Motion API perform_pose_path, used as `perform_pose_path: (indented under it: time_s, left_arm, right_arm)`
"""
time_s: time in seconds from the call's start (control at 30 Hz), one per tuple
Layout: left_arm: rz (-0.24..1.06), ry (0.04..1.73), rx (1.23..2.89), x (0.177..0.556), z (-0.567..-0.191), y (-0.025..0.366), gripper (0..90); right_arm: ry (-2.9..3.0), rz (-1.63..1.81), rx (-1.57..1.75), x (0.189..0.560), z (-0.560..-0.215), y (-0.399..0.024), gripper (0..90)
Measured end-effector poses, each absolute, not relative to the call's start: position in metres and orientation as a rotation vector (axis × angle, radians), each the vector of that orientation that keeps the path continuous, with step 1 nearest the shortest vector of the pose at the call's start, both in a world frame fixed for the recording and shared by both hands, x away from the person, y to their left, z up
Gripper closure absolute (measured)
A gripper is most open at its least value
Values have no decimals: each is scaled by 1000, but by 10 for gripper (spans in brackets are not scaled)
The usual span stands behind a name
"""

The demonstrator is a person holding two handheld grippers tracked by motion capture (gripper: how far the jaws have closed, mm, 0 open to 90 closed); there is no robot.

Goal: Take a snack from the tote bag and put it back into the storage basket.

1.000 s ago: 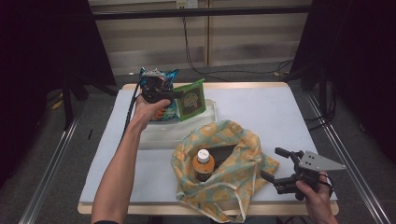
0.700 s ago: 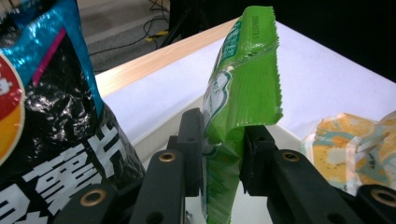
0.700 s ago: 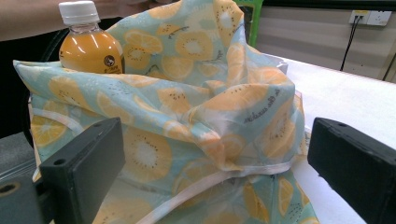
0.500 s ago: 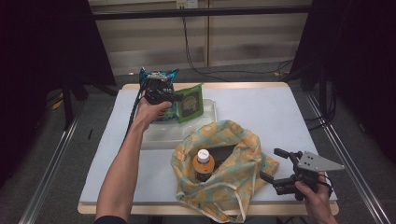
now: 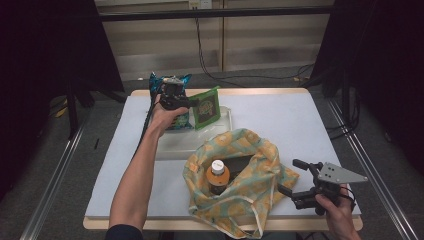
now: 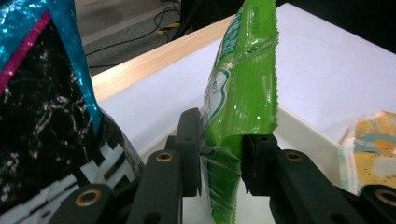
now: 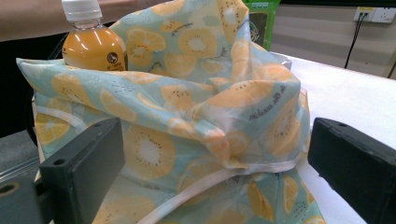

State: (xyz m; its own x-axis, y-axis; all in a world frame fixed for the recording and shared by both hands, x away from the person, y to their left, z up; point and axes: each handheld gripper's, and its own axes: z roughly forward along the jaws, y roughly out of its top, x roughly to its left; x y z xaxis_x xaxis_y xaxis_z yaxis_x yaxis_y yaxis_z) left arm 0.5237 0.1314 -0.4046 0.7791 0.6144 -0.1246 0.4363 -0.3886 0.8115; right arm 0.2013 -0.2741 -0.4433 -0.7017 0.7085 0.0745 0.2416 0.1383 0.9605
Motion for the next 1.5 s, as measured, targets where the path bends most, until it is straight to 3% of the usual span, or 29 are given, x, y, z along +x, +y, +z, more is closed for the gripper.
perform_pose_path:
  time_s: [0.47,0.67,0.83,1.03,1.5]
  left_arm:
    - [298,810,1957,528,-390,138,572]
    - [302,799,1923,522,-384,141,558]
    - [262,789,1934,516,-386,141,658]
    - [184,769,1941,505,-393,139,892]
    - [97,825,2117,481,-437,142,900]
  right_arm:
    - [2037,1593,908,201,-444,-273,32]
    - [2044,1591,905,201,-444,-271,32]
    - [2043,1592,900,201,-444,-270,32]
    - [2044,1590,898,200,-444,-270,32]
    - [2044,1582,908,201,-445,-270,32]
